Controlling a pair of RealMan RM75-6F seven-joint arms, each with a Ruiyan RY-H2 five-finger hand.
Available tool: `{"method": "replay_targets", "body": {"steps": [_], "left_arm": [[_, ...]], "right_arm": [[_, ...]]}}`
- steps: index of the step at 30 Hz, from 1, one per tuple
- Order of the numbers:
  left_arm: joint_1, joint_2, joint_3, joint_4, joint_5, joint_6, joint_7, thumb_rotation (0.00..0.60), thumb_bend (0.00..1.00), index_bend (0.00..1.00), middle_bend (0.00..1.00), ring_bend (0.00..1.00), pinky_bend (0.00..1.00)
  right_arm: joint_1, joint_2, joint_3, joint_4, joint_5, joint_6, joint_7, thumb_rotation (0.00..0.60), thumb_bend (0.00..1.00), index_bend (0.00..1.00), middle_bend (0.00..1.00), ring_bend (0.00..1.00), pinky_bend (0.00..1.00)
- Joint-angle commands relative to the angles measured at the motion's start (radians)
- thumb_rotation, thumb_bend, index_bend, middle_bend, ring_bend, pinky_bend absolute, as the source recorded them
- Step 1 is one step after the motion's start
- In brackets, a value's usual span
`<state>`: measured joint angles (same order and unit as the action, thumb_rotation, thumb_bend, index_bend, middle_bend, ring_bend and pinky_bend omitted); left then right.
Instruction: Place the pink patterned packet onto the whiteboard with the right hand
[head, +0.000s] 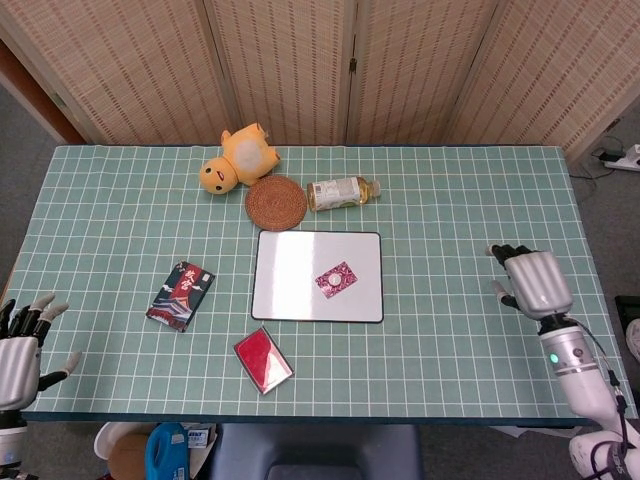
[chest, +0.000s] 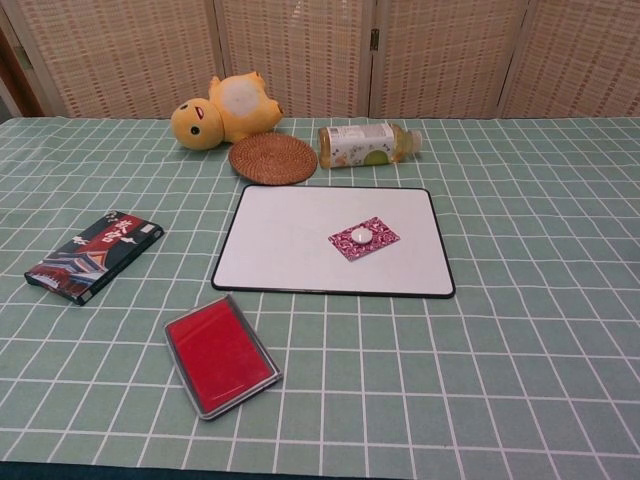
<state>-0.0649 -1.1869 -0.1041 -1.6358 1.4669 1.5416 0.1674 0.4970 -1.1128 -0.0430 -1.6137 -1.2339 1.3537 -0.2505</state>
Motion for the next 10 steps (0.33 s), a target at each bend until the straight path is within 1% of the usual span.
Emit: {"method": "replay_targets", "body": {"steps": [1, 5, 7, 10], "left_arm": [[-0.006, 0.001, 0.000, -0.011, 0.004, -0.004, 0.004, 0.600, 0.22, 0.22, 0.16, 0.17, 0.00], [-0.014, -0.001, 0.002, -0.019, 0.002, -0.014, 0.019, 0.600, 0.22, 0.22, 0.16, 0.17, 0.00], [-0.019, -0.004, 0.002, -0.021, 0.001, -0.020, 0.028, 0.600, 0.22, 0.22, 0.16, 0.17, 0.00], [-0.023, -0.008, 0.002, -0.026, 0.007, -0.017, 0.032, 0.600, 0.22, 0.22, 0.16, 0.17, 0.00]], "right_arm": [[-0.120, 0.040, -0.056, -0.008, -0.097, 0.124, 0.054, 0.600, 0.31, 0.31, 0.43, 0.45, 0.65], [-0.213, 0.053, -0.075, -0.012, -0.122, 0.203, 0.086, 0.600, 0.31, 0.31, 0.43, 0.45, 0.65], [-0.250, 0.054, -0.077, -0.012, -0.128, 0.228, 0.102, 0.600, 0.31, 0.31, 0.43, 0.45, 0.65], [-0.281, 0.057, -0.081, -0.006, -0.149, 0.237, 0.117, 0.600, 0.31, 0.31, 0.43, 0.45, 0.65]]}}
